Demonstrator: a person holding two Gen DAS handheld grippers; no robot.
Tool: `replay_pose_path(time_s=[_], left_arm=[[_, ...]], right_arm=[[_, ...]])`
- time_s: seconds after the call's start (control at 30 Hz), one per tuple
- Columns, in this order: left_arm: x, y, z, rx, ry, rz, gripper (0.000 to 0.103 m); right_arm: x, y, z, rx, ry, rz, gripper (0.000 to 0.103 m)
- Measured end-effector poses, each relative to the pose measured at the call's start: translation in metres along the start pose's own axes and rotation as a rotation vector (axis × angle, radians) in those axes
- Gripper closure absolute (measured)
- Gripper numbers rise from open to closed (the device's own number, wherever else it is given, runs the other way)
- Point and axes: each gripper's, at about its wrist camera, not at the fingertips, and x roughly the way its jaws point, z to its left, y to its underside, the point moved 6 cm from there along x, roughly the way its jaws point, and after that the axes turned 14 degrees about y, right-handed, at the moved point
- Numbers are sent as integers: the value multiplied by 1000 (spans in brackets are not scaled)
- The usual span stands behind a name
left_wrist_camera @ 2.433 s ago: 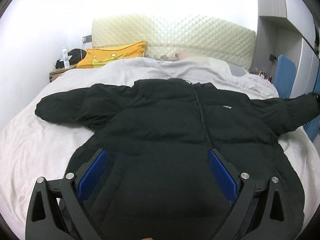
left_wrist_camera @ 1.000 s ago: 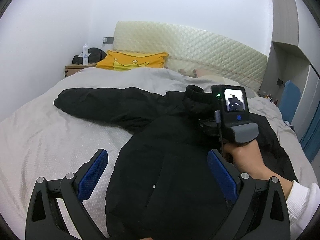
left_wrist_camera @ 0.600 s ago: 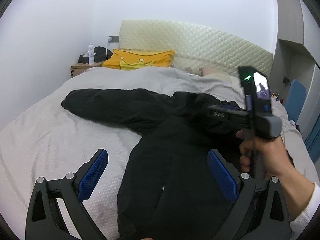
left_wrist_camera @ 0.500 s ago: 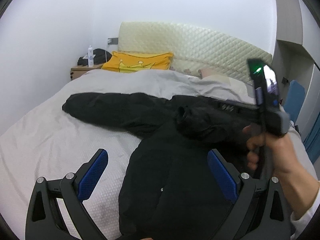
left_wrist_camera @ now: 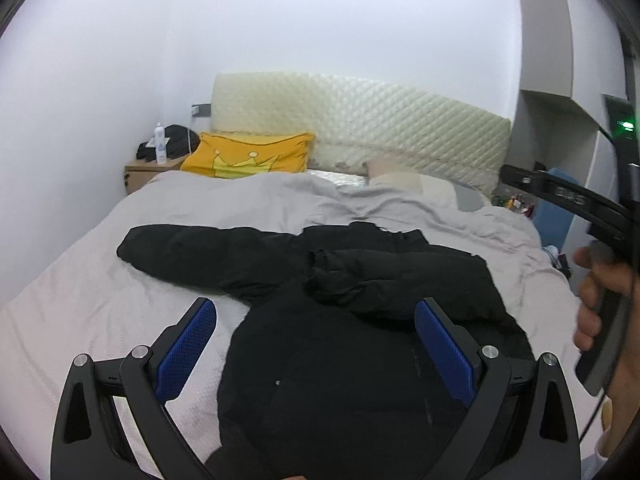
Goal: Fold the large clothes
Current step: 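Release the sleeve onto the jacket back and withdraw the right tool, then lower the left tool to the other sleeve cuff and grasp it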
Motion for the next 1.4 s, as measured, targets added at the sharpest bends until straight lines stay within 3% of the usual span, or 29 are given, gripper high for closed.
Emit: replay_pose_path(time_s=[0.3, 0.73, 1.2, 1.27, 1.4], left_arm=[[-20, 7, -44, 48, 58, -10, 3], [-26, 44, -74, 68, 89, 3, 3], [-20, 65, -88, 67, 138, 11, 3], [-19, 65, -85, 64, 143, 9, 3], [-16, 64, -75, 77, 144, 8, 3]], right_arm=[[-74, 47, -42, 37, 31, -29, 40], [-116, 116, -83, 117, 104, -56, 36], [-122, 167, -109, 136, 144, -59, 31], [-122, 170, -110, 132, 145, -67, 23], [-117, 178, -112, 138, 144, -51, 18]])
